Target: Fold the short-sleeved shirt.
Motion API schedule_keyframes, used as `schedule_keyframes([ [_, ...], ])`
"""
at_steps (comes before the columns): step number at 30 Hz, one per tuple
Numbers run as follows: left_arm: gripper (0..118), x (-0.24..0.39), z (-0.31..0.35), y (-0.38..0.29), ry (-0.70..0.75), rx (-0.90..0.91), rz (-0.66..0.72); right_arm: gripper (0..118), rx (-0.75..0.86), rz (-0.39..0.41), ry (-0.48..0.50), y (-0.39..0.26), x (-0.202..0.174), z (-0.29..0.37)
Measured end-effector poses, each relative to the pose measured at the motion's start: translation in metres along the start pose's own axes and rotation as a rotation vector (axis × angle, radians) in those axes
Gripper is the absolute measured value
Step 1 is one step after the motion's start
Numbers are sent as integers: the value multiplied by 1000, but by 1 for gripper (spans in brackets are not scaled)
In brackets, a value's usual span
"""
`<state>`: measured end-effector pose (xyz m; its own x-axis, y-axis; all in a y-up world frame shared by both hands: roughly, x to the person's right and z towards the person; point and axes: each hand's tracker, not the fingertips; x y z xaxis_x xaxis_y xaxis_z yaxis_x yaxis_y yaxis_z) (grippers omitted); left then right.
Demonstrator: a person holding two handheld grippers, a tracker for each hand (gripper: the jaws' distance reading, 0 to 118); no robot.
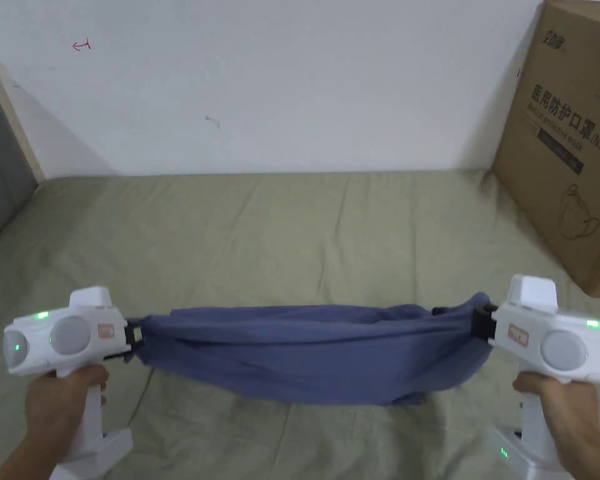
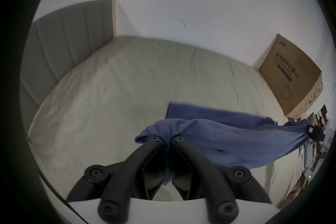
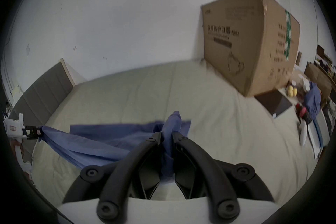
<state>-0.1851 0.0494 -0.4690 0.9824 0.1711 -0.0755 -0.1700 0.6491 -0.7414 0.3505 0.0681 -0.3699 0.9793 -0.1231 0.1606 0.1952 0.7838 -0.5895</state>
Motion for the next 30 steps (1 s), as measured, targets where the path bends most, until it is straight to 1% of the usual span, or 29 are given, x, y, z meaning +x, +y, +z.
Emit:
schedule_keyframes([
  [4,4,-19,1,-47,-5,-36,4,8,-52,-32,7,-50,8,20],
  [6,4,-26,12,-73,-1,-46,8,8,-67,-55,10,-73,20,28],
  [14,4,-49,75,-151,-3,-67,37,8,-95,-162,8,-143,40,88],
  [18,4,-61,107,-188,-8,-83,43,8,-111,-193,0,-174,44,120],
  [21,4,-72,122,-213,2,-98,30,8,-146,-199,-18,-196,45,139],
  [22,4,-74,123,-221,4,-126,31,8,-163,-193,-23,-204,46,143],
  [26,4,-80,123,-245,39,-199,19,8,-282,-122,-63,-230,44,142],
  [28,4,-82,123,-254,52,-218,9,8,-351,-113,-76,-241,44,135],
  [30,4,-81,120,-256,64,-235,3,8,-385,-114,-76,-249,44,128],
])
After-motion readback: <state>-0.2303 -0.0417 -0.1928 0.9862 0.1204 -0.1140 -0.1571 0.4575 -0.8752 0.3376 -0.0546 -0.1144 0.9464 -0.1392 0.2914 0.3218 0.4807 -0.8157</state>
